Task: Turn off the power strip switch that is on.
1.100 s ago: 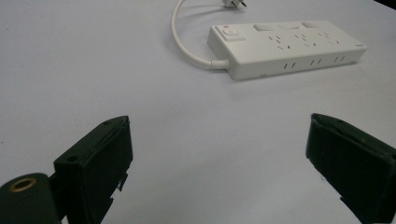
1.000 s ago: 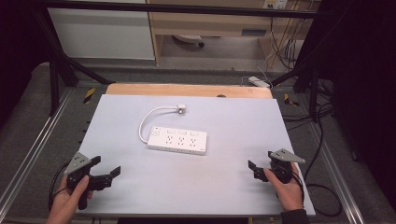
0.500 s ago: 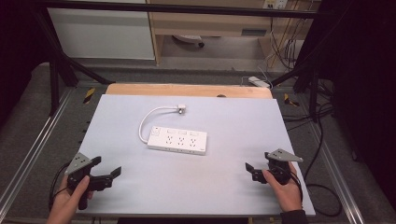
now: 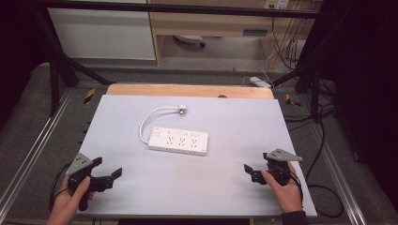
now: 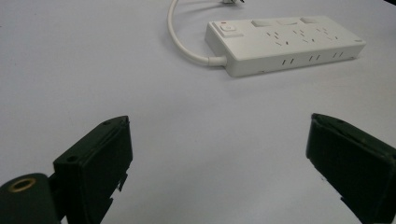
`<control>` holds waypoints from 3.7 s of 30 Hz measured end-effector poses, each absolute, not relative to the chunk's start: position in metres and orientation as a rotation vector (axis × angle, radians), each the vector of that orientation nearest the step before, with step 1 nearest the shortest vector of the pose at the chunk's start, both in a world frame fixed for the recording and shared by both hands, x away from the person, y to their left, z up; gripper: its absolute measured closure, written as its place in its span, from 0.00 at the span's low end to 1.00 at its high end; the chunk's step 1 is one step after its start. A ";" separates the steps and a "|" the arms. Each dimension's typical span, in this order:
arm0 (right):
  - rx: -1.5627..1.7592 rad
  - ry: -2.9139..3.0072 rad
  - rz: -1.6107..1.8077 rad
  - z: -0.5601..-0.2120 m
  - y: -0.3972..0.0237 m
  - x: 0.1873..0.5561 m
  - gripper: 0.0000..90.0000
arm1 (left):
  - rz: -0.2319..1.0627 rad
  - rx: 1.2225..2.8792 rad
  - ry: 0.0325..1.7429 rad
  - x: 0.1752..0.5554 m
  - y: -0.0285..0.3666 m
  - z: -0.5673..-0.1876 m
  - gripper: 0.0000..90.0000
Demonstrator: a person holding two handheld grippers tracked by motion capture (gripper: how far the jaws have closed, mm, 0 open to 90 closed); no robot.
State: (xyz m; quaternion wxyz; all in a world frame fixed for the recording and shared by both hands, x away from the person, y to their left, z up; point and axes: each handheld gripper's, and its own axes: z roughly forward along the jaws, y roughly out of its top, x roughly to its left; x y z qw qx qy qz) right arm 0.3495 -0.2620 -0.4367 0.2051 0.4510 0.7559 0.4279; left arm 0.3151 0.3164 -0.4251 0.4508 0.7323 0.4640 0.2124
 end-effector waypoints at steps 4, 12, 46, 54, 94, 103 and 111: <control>1.255 2.103 1.205 -0.435 -0.261 0.349 0.07 | 0.528 1.813 1.146 0.315 0.316 -0.425 0.08; 1.251 2.078 1.263 -0.424 -0.260 0.348 0.07 | 0.522 1.815 1.155 0.315 0.317 -0.426 0.08; 1.190 2.168 1.275 -0.397 -0.203 0.371 0.07 | 0.514 1.824 1.152 0.315 0.316 -0.427 0.08; 1.176 2.237 1.234 -0.388 -0.189 0.379 0.12 | 0.515 1.828 1.153 0.315 0.316 -0.427 0.08; 1.014 2.295 1.231 -0.366 -0.128 0.419 0.48 | 0.515 1.829 1.154 0.316 0.316 -0.428 0.08; 0.989 2.277 1.255 -0.366 -0.118 0.430 0.72 | 0.514 1.831 1.154 0.316 0.317 -0.428 0.08; 0.994 2.293 1.265 -0.368 -0.111 0.439 0.89 | 0.512 1.835 1.155 0.316 0.317 -0.428 0.08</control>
